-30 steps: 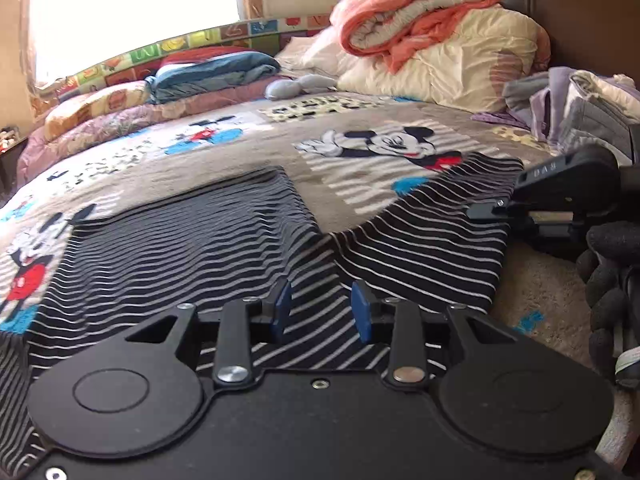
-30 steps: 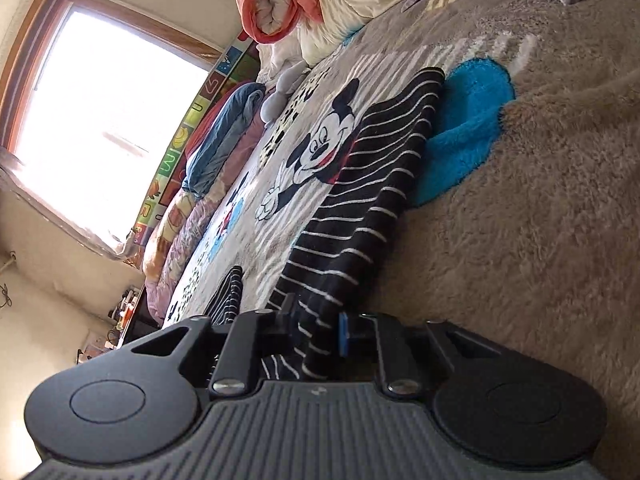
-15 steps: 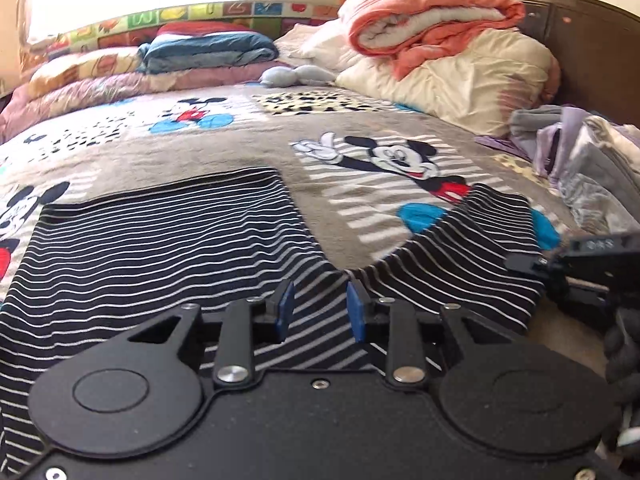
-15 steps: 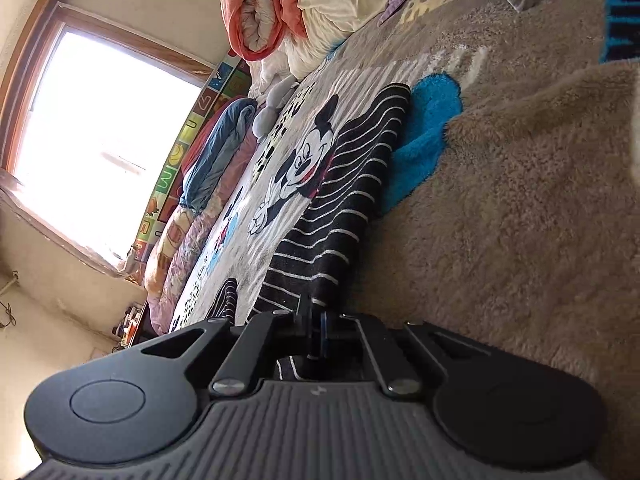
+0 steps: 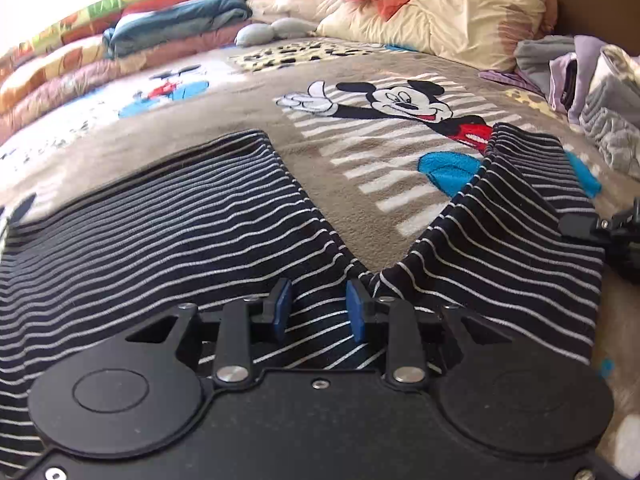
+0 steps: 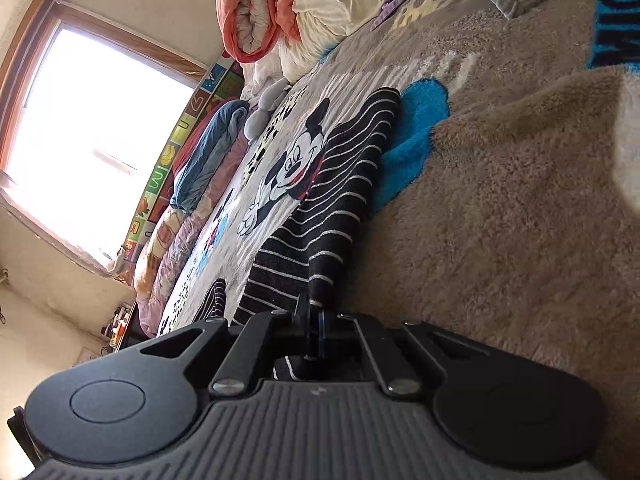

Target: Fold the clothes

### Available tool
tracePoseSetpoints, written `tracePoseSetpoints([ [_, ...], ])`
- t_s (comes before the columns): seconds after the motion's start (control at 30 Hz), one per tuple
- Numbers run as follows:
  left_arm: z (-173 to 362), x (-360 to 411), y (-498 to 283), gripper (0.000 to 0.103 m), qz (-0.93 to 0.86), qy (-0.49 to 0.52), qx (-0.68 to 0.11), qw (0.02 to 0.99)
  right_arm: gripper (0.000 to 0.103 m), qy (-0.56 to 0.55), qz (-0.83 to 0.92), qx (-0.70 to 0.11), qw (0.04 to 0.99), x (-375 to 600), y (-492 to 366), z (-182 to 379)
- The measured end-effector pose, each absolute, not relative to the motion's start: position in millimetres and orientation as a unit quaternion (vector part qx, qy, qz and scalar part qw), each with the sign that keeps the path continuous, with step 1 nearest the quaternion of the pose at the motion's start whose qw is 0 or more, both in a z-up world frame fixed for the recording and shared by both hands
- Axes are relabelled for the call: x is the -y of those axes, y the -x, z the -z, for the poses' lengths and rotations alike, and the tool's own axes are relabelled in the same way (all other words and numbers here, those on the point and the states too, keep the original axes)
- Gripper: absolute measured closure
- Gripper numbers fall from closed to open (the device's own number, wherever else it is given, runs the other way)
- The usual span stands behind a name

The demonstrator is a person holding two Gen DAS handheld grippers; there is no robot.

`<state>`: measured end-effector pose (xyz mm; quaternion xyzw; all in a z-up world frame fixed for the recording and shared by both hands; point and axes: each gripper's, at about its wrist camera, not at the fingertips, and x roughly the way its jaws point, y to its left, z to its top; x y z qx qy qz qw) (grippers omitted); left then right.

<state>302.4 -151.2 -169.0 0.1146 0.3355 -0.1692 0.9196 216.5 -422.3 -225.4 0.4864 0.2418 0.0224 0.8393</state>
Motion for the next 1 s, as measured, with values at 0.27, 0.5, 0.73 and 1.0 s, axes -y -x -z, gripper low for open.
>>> tracePoseSetpoints([
  [0.27,141.1,79.6,-306.1,0.074,0.098,0.021,-0.324,0.941,0.096,-0.517,-0.011,-0.222,0.827,439.5,-216.2,228.6],
  [0.5,132.2,107.0,-263.6,0.074,0.155,-0.007,-0.290,0.944,0.089,-0.545,-0.002,-0.201,0.814,461.3,-219.9,231.1],
  [0.73,160.6,182.1,-219.9,0.074,0.257,-0.105,-0.301,0.912,0.080,-0.560,0.000,-0.197,0.805,470.2,-241.4,233.2],
  [1.0,170.7,180.9,-216.6,0.074,0.262,-0.097,-0.317,0.906,0.085,-0.569,0.002,-0.190,0.800,498.5,-283.6,239.7],
])
